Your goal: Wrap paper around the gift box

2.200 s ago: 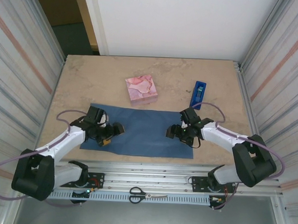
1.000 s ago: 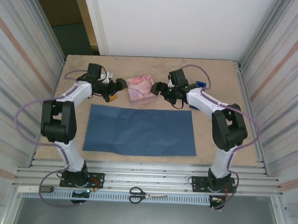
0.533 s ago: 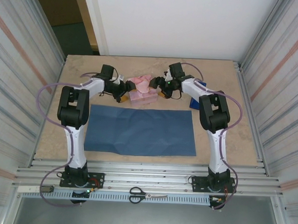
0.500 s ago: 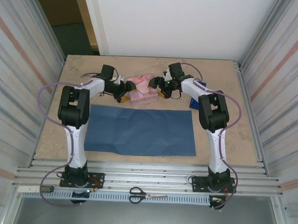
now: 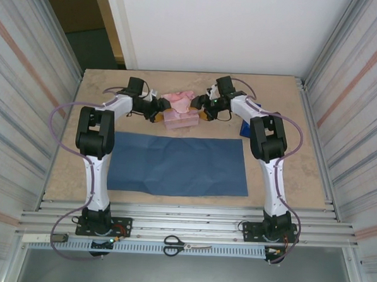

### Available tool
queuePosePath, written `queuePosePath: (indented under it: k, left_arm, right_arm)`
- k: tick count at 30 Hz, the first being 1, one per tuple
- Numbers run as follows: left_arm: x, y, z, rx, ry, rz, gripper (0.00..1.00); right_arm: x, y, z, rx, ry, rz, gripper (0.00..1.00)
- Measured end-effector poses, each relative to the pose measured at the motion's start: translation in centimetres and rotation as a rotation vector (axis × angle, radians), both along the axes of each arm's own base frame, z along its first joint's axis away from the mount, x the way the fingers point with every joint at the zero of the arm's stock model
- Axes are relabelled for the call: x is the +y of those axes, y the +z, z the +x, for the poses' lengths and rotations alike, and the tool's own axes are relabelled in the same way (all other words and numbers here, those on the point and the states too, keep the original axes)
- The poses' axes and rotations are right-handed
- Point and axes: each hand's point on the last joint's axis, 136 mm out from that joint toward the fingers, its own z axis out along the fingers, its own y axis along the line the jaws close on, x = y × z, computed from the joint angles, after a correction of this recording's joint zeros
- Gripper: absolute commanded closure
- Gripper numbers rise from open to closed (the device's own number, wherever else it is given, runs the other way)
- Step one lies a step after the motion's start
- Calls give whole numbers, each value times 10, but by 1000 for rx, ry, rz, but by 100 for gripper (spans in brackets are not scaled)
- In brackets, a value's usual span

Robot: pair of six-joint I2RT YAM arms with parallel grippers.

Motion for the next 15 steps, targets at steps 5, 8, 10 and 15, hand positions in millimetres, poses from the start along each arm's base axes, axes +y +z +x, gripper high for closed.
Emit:
queuePosePath:
  k: [5,8,10,15]
  left_arm:
    - [-8,19,-4,-34,-19,-12,41]
    - [-11,35,-16,-60,-28,-17,41]
    - [-11,47,-27,-81,-31,-18,41]
    - [-10,61,-63,-101,-38,-8,41]
  right_arm:
    - [-9,29,-29,8,-17,11,34]
    - [-10,49,-50,-6,-22,14,33]
    - [-9,62,-67,-22,-20,16,33]
    - [-6,71,-107,-29,-12,-8,33]
